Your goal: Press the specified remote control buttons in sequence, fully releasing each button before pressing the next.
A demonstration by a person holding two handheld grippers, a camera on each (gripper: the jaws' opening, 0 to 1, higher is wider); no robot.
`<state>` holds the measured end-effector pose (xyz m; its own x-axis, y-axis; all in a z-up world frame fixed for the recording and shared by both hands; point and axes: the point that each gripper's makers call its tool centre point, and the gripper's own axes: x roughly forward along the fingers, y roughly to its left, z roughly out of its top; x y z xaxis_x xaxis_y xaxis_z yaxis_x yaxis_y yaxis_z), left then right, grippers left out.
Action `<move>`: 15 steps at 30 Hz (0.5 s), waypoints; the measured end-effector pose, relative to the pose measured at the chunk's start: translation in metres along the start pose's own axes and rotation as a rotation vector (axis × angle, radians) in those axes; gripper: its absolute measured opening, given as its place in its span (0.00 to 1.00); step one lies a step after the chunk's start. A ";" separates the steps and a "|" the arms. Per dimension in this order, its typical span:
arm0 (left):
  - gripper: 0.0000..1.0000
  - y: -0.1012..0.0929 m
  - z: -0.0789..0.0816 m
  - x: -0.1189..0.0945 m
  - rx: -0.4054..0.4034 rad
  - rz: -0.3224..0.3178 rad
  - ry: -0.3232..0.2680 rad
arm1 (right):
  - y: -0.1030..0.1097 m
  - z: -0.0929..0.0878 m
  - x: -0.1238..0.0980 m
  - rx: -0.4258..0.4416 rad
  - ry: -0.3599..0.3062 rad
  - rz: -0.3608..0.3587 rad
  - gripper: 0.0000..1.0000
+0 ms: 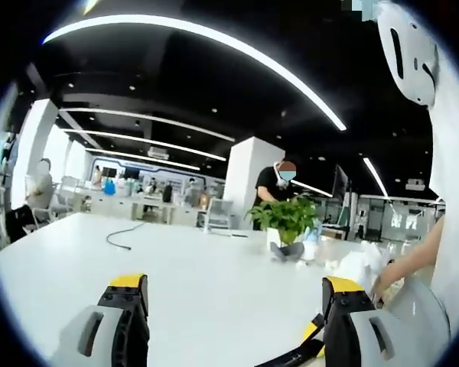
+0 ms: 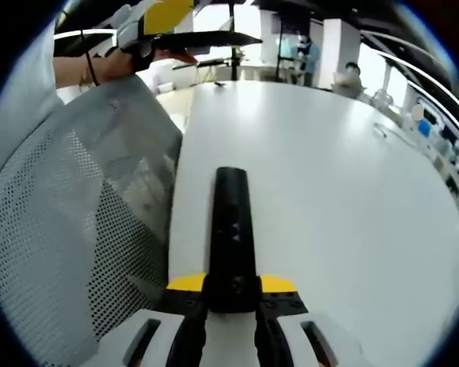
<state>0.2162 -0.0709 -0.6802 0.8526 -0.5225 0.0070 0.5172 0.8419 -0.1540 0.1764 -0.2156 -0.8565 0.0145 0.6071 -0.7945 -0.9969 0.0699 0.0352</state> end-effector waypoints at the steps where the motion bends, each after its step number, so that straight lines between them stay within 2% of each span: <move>1: 0.98 0.001 -0.001 0.000 0.002 0.003 0.004 | -0.004 0.000 0.000 -0.006 0.002 0.000 0.20; 7: 0.98 0.003 -0.004 0.000 -0.012 0.013 0.019 | -0.024 0.004 0.002 0.002 -0.016 0.008 0.20; 15: 0.97 0.006 -0.005 -0.001 -0.006 0.025 0.027 | -0.042 0.005 0.005 -0.004 0.000 0.015 0.20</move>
<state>0.2180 -0.0665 -0.6862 0.8631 -0.5045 -0.0235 0.4949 0.8541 -0.1602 0.2191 -0.2120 -0.8588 0.0000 0.6080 -0.7940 -0.9974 0.0575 0.0440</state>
